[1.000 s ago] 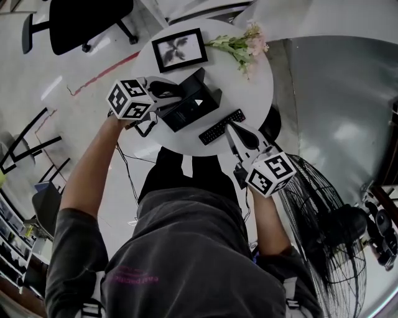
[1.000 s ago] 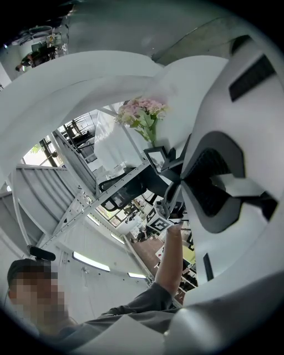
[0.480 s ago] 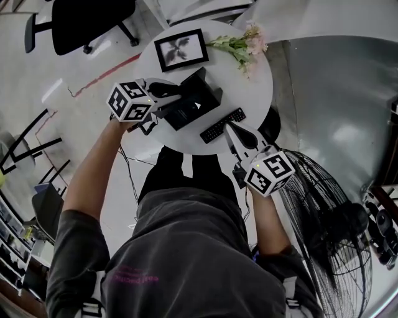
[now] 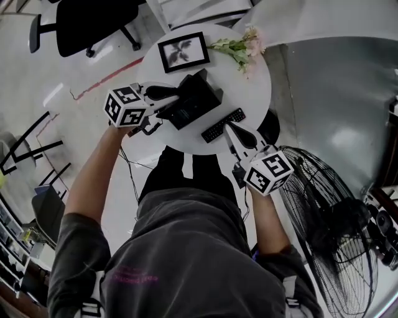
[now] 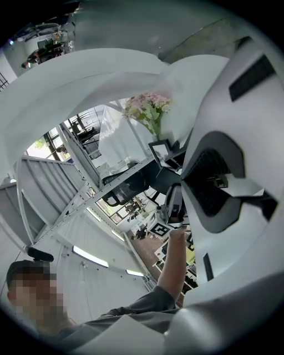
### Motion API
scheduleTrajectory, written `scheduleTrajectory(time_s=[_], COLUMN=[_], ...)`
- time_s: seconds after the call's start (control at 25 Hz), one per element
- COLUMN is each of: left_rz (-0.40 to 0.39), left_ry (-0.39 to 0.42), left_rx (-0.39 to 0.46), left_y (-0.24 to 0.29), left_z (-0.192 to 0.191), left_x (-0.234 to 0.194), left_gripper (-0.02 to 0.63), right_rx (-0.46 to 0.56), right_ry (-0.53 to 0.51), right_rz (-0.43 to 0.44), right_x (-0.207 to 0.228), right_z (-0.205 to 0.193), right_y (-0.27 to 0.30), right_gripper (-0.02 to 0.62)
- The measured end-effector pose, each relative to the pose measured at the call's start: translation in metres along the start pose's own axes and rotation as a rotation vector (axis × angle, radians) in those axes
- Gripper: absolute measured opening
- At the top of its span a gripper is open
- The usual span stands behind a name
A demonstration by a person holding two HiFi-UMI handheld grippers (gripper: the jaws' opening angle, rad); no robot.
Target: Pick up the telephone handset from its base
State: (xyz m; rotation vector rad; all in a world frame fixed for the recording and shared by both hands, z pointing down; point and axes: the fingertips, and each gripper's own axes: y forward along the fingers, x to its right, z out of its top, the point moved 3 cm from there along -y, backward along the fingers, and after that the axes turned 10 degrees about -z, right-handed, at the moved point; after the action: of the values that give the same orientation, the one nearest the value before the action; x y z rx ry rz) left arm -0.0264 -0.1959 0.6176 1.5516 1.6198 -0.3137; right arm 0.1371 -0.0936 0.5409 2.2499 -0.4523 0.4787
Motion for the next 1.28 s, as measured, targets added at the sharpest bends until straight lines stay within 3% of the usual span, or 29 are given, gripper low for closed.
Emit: scheduleTrajectory(time_s=[0.72,1.28], left_rz=[0.039,0.030], left_ry=[0.114,0.233], left_rx=[0.284,0.371], left_y=[-0.089,-0.130], left_z=[0.048,0.060], left_x=[0.103,0.182], left_gripper=[0.078,0.078], right_rx=[0.123,0.224], right_ry=[-0.060,-0.120], right_rz=[-0.019,-0.050], right_x=[-0.042,-0.086], right_z=[0.032,0.043], right_y=[-0.033,-0.072], right_gripper=[0.021,0.021])
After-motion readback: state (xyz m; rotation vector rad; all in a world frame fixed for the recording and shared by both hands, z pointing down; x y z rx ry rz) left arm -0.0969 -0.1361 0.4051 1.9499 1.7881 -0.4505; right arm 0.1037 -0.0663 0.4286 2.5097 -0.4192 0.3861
